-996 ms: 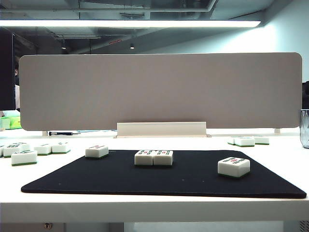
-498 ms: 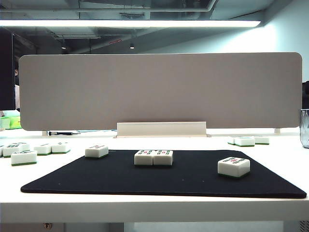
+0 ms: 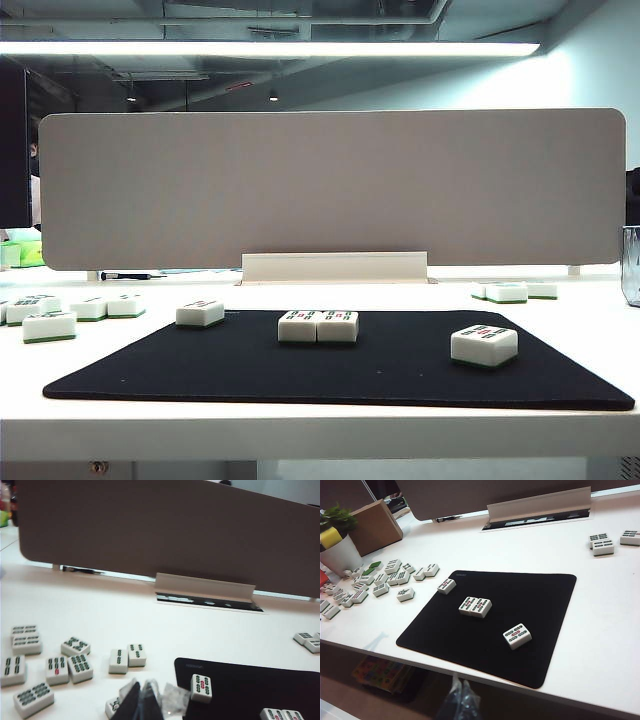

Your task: Arrange four mahjong tiles into a neat stack, creating two layers of paired tiles.

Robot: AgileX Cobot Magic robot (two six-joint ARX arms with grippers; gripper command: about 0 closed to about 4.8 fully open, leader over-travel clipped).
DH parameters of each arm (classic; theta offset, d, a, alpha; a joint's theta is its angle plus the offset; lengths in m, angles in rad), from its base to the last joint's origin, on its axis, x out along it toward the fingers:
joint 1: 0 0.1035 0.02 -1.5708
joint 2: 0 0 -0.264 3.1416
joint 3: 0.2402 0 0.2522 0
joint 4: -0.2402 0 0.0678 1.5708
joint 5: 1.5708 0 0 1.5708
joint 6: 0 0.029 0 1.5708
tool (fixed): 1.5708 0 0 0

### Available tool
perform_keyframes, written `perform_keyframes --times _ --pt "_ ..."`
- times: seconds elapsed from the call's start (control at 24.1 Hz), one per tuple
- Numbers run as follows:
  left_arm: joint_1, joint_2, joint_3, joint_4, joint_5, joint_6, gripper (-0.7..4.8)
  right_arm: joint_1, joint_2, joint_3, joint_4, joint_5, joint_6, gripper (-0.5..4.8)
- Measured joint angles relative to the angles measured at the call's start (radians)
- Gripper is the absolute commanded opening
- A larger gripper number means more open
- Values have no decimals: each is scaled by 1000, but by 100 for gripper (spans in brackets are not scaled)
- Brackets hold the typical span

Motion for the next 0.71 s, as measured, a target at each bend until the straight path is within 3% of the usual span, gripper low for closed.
perform_keyframes --times 0.41,0.71 --pt "0 353 276 1 142 116 -5 0 0 0 0 0 0 -1" --pt "-8 716 489 -7 348 145 -5 0 0 0 0 0 0 -1"
